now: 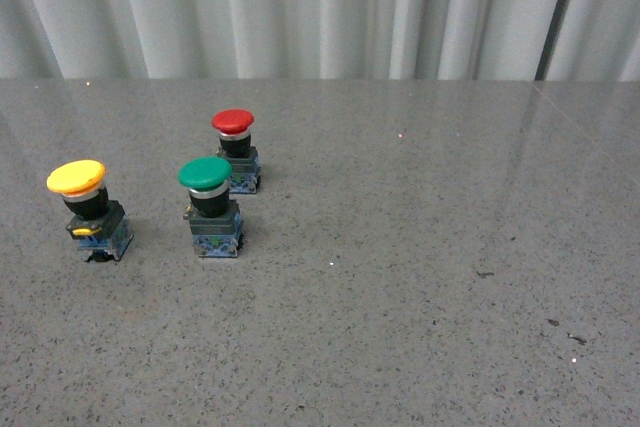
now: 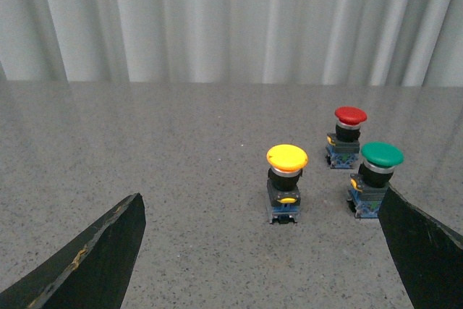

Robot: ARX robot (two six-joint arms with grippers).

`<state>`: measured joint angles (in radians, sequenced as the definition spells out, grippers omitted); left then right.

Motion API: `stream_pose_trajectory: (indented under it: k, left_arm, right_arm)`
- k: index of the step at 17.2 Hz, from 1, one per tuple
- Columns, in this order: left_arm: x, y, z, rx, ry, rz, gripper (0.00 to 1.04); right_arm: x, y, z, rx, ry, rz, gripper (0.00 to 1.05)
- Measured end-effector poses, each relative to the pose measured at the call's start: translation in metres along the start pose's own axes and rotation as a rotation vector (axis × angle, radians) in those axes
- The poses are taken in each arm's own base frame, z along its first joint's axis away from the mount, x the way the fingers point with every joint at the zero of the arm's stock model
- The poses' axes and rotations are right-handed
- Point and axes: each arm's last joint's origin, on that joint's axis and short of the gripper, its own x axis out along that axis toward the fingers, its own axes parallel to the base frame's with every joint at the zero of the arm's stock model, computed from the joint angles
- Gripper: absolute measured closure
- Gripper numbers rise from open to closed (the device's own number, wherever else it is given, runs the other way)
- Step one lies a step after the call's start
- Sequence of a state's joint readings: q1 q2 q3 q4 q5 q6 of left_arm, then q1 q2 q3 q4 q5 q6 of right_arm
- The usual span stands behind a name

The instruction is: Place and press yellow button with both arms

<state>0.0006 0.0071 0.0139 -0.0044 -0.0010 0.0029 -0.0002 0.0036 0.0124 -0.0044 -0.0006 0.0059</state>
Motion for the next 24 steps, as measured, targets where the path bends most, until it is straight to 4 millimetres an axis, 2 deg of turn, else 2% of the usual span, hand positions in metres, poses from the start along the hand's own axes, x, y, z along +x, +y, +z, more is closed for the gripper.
stream_pose_trajectory:
  k: [15, 17, 18, 19, 20, 21, 23, 24]
  left_arm:
    - [0.0, 0.0, 0.0, 0.0, 0.0, 0.0, 0.07]
    - [0.002, 0.001, -0.003, 0.015, 0.144, 0.076, 0.07]
    - [0.006, 0.004, 0.003, 0.014, 0.14, 0.089, 0.07]
    - [0.013, 0.006, 0.017, 0.014, 0.094, 0.089, 0.07]
    - [0.027, 0.007, 0.044, 0.025, 0.017, 0.056, 0.07]
    - [0.043, 0.007, 0.062, 0.036, -0.017, 0.029, 0.07]
    - [0.086, 0.005, 0.087, 0.042, -0.007, -0.037, 0.07]
    - [0.114, 0.002, 0.093, 0.04, 0.049, -0.052, 0.07]
  right_arm:
    - [0.0, 0.0, 0.0, 0.0, 0.0, 0.0, 0.07]
    - [0.0, 0.0, 0.0, 0.0, 0.0, -0.001, 0.07]
    - [0.0, 0.0, 0.0, 0.0, -0.001, 0.0, 0.07]
    - [0.0, 0.0, 0.0, 0.0, 0.0, 0.0, 0.07]
    - [0.0, 0.0, 0.0, 0.0, 0.0, 0.0, 0.07]
    - [0.0, 0.0, 0.0, 0.0, 0.0, 0.0, 0.07]
    - [0.0, 0.0, 0.0, 0.0, 0.0, 0.0, 0.07]
    - [0.0, 0.0, 0.0, 0.0, 0.0, 0.0, 0.07]
